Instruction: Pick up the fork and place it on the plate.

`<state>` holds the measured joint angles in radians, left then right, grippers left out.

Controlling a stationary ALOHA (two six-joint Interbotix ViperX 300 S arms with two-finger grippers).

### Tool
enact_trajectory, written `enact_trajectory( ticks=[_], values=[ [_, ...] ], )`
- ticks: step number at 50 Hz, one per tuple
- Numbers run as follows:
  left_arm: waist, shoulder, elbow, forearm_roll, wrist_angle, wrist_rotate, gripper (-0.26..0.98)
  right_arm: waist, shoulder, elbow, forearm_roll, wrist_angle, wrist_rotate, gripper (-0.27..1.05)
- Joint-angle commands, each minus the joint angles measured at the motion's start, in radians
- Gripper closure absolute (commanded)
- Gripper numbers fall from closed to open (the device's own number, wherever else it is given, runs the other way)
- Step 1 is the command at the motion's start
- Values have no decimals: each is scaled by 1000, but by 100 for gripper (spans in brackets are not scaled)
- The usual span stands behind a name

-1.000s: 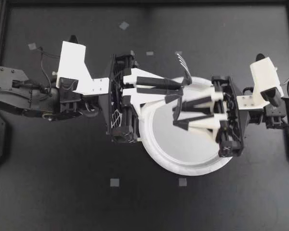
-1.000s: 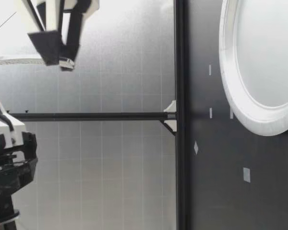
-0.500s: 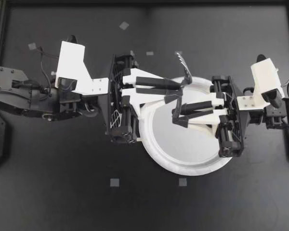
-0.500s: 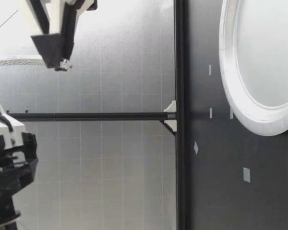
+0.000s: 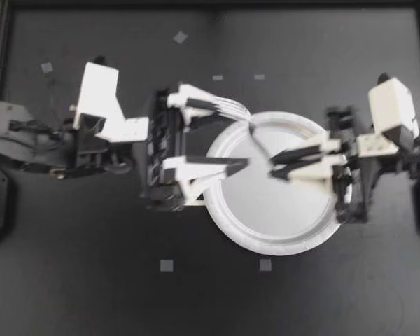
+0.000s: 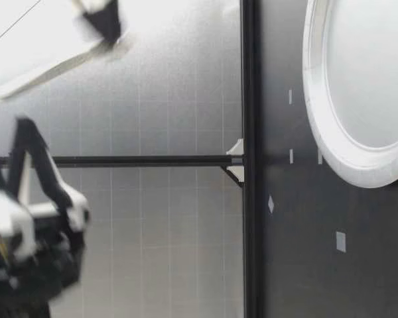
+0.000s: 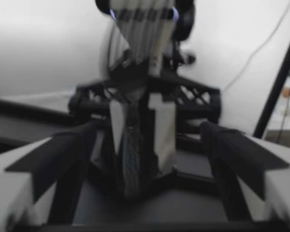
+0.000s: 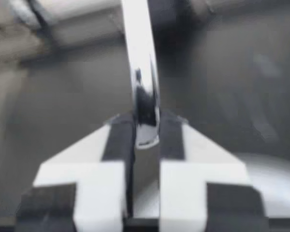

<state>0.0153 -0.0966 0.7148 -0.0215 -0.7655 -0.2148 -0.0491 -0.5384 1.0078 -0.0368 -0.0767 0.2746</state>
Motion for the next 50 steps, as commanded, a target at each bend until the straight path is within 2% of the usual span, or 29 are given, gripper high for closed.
enact_trajectory(
  ticks=[1, 10, 18, 36, 50],
  values=[
    [3, -69, 51, 2, -6, -26, -10, -15, -129, -12, 11, 253, 12, 105],
    [-5, -120, 137, 2, -5, -57, -10, -18, -262, 58, 58, 399, 123, 105],
    [-8, -143, 196, 2, -5, -67, -10, 9, -253, 140, 114, 511, 233, 105],
    [-6, -118, 219, 2, -5, -67, -10, 150, -72, 135, 190, 761, 342, 105],
    [-6, -107, 221, 2, -5, -60, -10, 150, -51, 179, 153, 690, 505, 105]
  ],
)
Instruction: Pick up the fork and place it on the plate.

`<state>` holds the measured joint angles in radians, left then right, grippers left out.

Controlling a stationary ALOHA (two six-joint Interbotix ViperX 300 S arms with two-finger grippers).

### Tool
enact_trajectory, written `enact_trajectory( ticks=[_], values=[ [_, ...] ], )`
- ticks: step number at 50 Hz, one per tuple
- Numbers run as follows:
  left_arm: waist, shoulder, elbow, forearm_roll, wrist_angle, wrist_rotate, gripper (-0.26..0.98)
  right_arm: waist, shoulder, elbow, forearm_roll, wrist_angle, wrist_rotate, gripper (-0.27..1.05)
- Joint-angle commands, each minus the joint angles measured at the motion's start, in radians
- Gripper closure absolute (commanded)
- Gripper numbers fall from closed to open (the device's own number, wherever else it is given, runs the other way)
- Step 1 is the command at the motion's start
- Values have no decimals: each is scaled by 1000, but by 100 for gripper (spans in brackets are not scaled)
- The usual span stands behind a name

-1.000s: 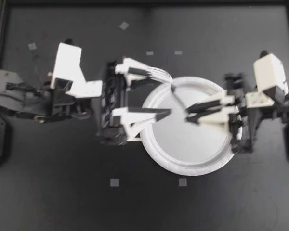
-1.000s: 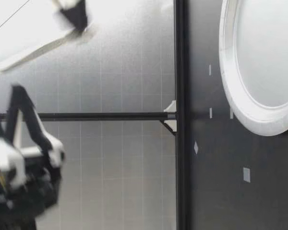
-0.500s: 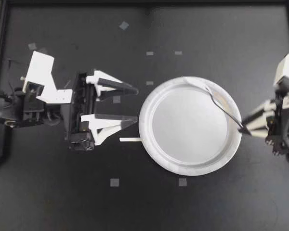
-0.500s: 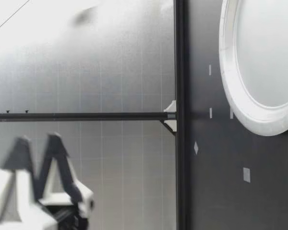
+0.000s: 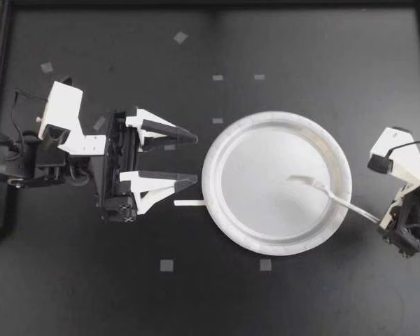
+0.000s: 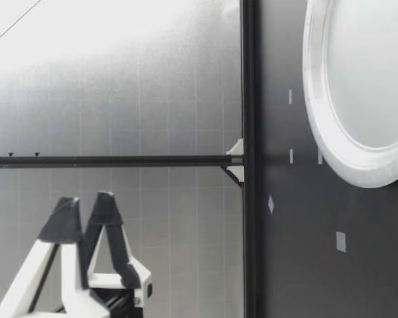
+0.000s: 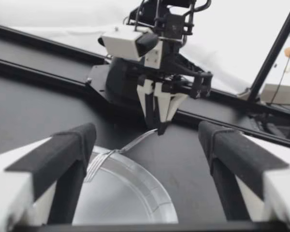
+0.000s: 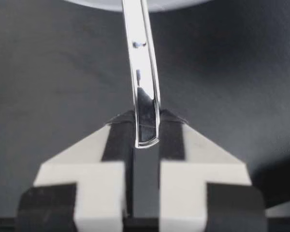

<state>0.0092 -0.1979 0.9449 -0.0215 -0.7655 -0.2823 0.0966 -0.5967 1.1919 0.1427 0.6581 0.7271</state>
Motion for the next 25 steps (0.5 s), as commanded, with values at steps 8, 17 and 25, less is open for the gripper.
enact_trajectory(
  ticks=[8, 17, 25],
  values=[
    [-2, -6, -5, 3, -5, 11, -10, 5, 38, 5, -92, -95, 158, 105],
    [-2, -8, 17, 3, -5, 14, -10, 3, 86, 14, -170, -103, 267, 105],
    [0, -12, 34, 5, -5, 20, -10, 3, 126, -20, -321, -60, 296, 105]
  ],
)
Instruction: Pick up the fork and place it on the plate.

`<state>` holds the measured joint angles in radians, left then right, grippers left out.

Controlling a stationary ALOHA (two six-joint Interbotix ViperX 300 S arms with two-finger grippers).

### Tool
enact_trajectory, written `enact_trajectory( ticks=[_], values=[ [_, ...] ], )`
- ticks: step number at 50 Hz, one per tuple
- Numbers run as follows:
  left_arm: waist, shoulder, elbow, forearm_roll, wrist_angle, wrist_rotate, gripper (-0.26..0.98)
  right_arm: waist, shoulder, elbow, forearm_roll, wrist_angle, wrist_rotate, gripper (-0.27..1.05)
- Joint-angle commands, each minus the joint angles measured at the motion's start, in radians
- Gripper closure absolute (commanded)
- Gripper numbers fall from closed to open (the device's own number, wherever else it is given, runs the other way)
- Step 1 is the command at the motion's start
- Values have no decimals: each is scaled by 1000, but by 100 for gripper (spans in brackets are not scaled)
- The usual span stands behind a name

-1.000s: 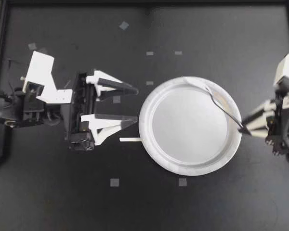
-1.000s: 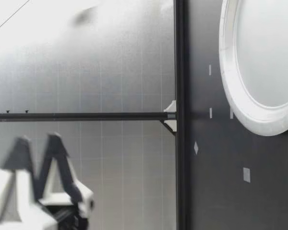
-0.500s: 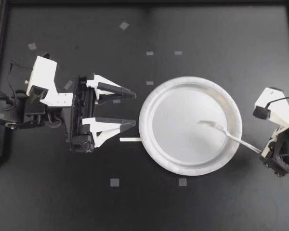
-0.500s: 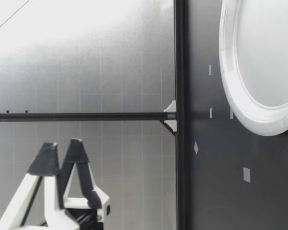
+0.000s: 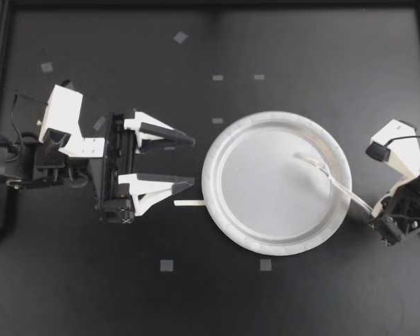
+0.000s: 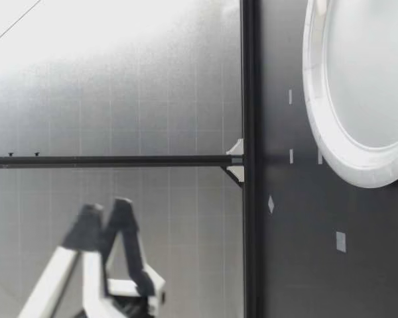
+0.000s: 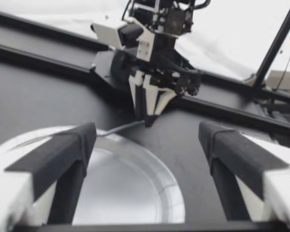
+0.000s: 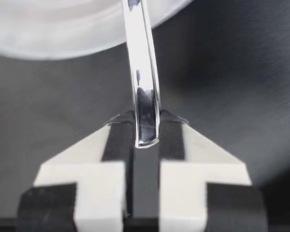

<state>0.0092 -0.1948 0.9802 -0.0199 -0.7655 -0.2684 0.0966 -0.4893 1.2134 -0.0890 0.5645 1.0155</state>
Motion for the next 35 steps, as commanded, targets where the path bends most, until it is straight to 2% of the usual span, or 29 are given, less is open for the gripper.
enact_trajectory(
  ticks=[1, 9, 15, 23, 35],
  values=[
    [-2, -17, 2, 3, -5, 9, -10, 3, 23, -49, -106, 54, 8, 105],
    [0, -21, 11, 3, -5, 26, -10, 3, 26, -120, -209, 222, 9, 105],
    [0, -18, 11, 3, -6, 41, -10, 3, 34, -127, -225, 264, 9, 105],
    [-2, -11, 11, 3, -6, 57, -10, 3, 101, -124, -233, 258, 6, 105],
    [-2, -12, 11, 3, -6, 58, -10, 3, 192, -129, -230, 149, 6, 105]
  ],
)
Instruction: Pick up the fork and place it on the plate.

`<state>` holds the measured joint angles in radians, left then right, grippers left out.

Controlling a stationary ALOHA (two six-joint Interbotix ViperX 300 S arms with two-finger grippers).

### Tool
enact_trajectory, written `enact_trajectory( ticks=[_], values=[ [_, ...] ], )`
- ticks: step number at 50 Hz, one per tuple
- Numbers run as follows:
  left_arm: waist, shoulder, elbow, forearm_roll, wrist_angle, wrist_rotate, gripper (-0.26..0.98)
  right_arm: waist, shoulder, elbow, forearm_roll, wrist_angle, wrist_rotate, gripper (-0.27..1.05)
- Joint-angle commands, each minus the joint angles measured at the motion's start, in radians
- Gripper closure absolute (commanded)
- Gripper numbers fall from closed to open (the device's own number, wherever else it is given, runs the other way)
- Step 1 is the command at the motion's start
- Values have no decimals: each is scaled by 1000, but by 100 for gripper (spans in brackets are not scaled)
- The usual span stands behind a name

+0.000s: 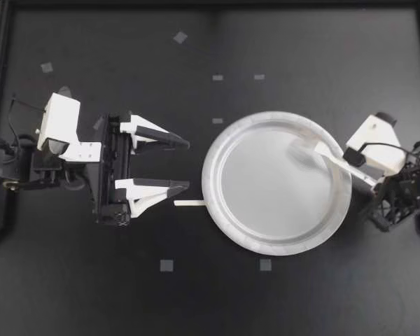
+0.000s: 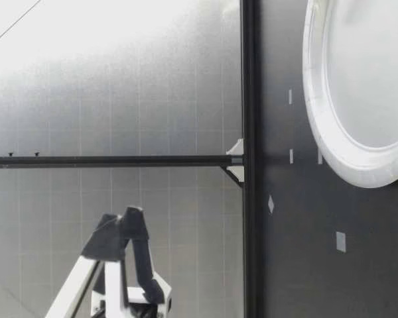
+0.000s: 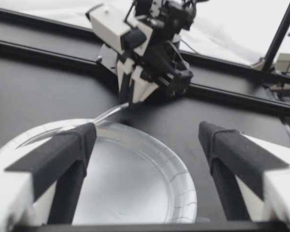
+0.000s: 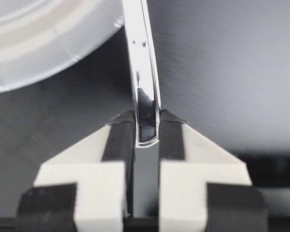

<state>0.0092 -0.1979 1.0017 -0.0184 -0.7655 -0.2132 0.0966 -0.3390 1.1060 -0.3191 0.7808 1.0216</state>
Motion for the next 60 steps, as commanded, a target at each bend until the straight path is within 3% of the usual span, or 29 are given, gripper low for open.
enact_trajectory(
  ticks=[1, 29, 36, 51, 60],
  values=[
    [-2, -9, -11, 2, -5, 3, -10, 3, 44, -21, 0, -74, 0, 105],
    [0, -11, -8, 2, -6, 5, -10, 3, 51, -32, 20, -129, -5, 100],
    [-2, -12, -3, 2, -6, 3, -10, 3, 52, -32, 25, -140, -3, 87],
    [0, -12, 2, 2, -6, 3, -10, 3, 66, -25, 54, -133, 3, 41],
    [0, -12, 5, 2, -6, 5, -10, 3, 67, -25, 64, -133, 3, 34]
  ],
)
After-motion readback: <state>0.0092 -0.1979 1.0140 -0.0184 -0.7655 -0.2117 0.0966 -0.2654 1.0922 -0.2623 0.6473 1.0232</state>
